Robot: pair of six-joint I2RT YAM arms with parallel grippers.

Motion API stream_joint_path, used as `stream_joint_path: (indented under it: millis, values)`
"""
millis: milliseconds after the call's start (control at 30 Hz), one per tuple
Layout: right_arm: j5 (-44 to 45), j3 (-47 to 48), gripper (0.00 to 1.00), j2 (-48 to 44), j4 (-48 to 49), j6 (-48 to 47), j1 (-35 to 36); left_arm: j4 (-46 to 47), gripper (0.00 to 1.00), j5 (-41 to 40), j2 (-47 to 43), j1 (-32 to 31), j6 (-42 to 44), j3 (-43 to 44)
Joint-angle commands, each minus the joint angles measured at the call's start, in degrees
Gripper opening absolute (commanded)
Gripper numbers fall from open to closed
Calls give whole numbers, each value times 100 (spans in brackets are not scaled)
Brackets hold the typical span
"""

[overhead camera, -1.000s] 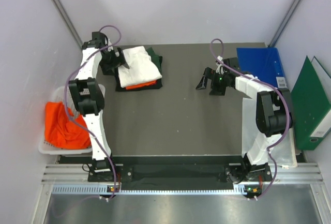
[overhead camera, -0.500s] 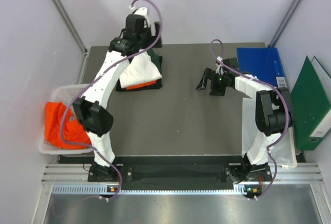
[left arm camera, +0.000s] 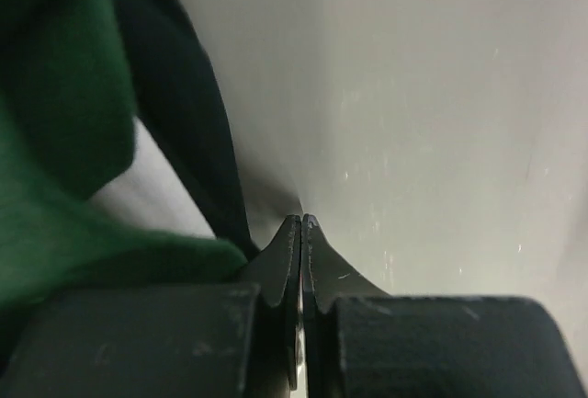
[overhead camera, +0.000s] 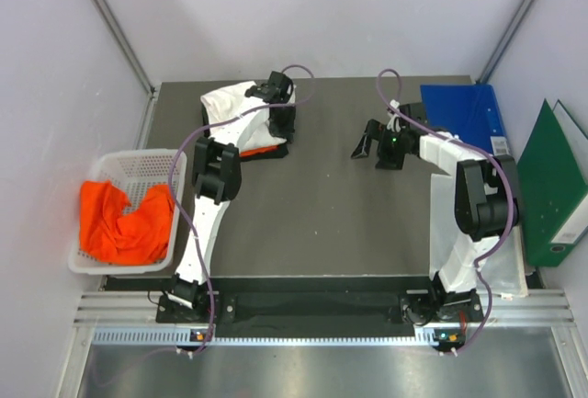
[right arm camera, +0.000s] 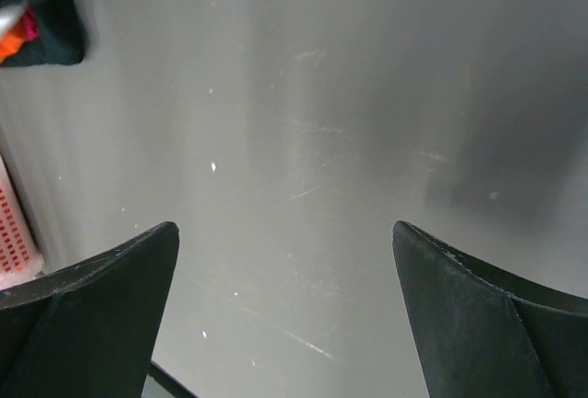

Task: Fold and stack the t-shirts
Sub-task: Put the neatly folded tshirt into the corner of the board with the left arm

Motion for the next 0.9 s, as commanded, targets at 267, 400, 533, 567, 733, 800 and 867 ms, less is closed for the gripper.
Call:
stream_joint_path:
  millis: [267,400,533,567,733,800,867]
  values:
    - [49,365,100,-109,187,85,-181,-803,0,-474,-451,172,145,-281]
    - [5,330,99,-91,248,147,-189,-839,0,-642,-496,418,48,-518]
    - [-47,251,100,-126,319,261,-181,-777,0,-827,-583,778,-31,-571]
    - [-82,251,100,-109,336,269,-189,-734,0,-827,-601,944,-31,-597]
    - [-100,286,100,-100,284,261,-181,-593,0,-827,-575,1542,-22,-624]
    - [-100,312,100,-91,275,270,-189,-575,0,-836,-575,1841,-40,-633]
    - [-118,330,100,-74,266,287,-181,-558,0,-827,-583,2069,-40,-650]
